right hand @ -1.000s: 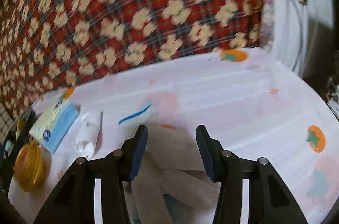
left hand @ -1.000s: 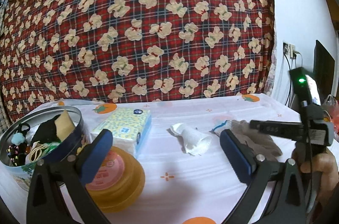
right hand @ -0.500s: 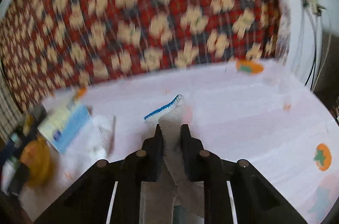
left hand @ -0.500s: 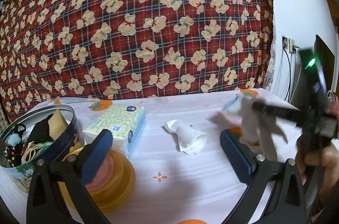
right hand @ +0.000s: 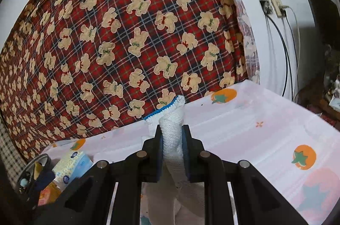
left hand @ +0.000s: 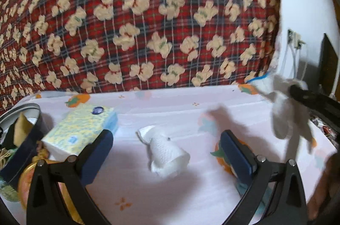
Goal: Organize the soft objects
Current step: 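Lift the white sock with the right gripper while the left gripper grasps the white mesh cloth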
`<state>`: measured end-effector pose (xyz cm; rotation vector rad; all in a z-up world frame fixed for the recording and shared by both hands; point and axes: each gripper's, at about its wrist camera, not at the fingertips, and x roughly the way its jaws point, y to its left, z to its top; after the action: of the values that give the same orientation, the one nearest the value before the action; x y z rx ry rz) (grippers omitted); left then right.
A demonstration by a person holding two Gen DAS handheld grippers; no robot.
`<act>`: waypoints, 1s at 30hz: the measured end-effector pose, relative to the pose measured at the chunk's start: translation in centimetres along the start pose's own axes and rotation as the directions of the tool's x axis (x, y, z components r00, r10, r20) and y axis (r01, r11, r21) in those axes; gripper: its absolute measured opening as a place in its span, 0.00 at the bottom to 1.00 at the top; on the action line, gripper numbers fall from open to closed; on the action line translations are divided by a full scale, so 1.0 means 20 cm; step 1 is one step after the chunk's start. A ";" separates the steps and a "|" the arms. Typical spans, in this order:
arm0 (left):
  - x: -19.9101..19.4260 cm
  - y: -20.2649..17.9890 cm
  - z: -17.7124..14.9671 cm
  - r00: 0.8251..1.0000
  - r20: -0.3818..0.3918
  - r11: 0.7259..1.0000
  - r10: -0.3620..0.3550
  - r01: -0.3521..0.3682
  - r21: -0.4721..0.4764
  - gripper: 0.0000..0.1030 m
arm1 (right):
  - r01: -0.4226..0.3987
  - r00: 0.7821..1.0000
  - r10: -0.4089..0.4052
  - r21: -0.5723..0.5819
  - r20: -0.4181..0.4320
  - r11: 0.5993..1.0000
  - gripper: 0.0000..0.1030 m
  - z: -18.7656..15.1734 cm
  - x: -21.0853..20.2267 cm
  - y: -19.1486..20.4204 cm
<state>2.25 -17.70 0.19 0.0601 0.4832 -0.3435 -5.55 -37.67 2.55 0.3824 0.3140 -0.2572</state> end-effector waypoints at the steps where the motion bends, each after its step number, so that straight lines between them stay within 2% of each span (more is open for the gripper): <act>1: 0.06 -0.01 0.01 0.999 -0.038 1.000 0.013 -0.014 -0.009 0.99 | 0.004 1.000 -0.004 -0.010 0.005 1.000 0.17 0.00 0.00 0.00; 4: 0.20 0.01 0.02 0.987 -0.153 0.997 0.039 -0.050 -0.066 0.95 | 0.025 0.999 -0.024 -0.029 0.037 0.999 0.17 0.01 -0.03 0.01; 7: 0.31 0.07 0.00 0.966 -0.257 0.986 0.039 -0.079 -0.147 0.92 | 0.026 0.998 -0.026 -0.012 0.062 1.000 0.17 0.02 -0.05 -0.02; 11: 0.44 0.13 -0.05 0.924 -0.382 0.971 -0.012 -0.079 -0.224 0.74 | 0.015 0.999 -0.015 -0.005 0.048 1.000 0.17 0.01 -0.04 -0.02; 12: 0.43 0.12 -0.05 0.931 -0.366 0.971 -0.016 -0.073 -0.228 0.73 | 0.009 0.999 -0.009 -0.006 0.044 1.000 0.17 0.01 -0.04 -0.02; 13: 0.42 0.12 -0.06 0.931 -0.363 0.972 -0.033 -0.055 -0.230 0.62 | 0.006 0.999 -0.005 -0.008 0.043 1.000 0.17 0.01 -0.04 -0.01; 14: 0.42 0.11 -0.06 0.930 -0.365 0.973 -0.040 -0.047 -0.228 0.62 | 0.004 0.999 -0.003 -0.011 0.044 1.000 0.17 0.01 -0.05 -0.01; 15: 0.42 0.11 -0.06 0.932 -0.358 0.971 -0.060 -0.029 -0.237 0.56 | 0.003 0.999 -0.003 -0.013 0.045 1.000 0.17 0.01 -0.05 -0.01; 16: 0.42 0.12 -0.06 0.931 -0.351 0.967 -0.102 0.009 -0.255 0.37 | 0.003 0.999 -0.003 -0.016 0.045 1.000 0.17 0.01 -0.05 0.00; 19: 0.41 0.16 -0.07 0.926 -0.330 0.947 -0.182 0.075 -0.312 0.25 | 0.010 0.999 -0.009 -0.025 0.038 1.000 0.17 0.01 -0.04 0.00; 21: 0.39 0.17 -0.08 0.922 -0.299 0.929 -0.247 0.138 -0.343 0.25 | 0.020 0.999 -0.019 -0.027 0.033 0.999 0.17 0.00 -0.03 0.00; 23: 0.34 0.17 -0.06 0.931 -0.250 0.924 -0.268 0.175 -0.339 0.25 | 0.028 0.999 -0.028 -0.029 0.031 0.999 0.17 0.00 -0.03 0.00; 26: 0.21 0.14 -0.03 0.939 -0.129 0.919 -0.317 0.272 -0.285 0.25 | 0.041 0.999 -0.040 -0.028 0.032 0.999 0.17 0.00 -0.02 -0.01; 30: 0.05 0.11 -0.01 0.935 -0.025 0.919 -0.355 0.343 -0.193 0.25 | 0.058 0.998 -0.057 -0.033 0.035 0.998 0.17 -0.01 -0.02 -0.01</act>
<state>3.78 -15.96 -0.50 -0.2022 0.5841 -0.6473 -6.04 -37.67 2.45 0.3349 0.2955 -0.3144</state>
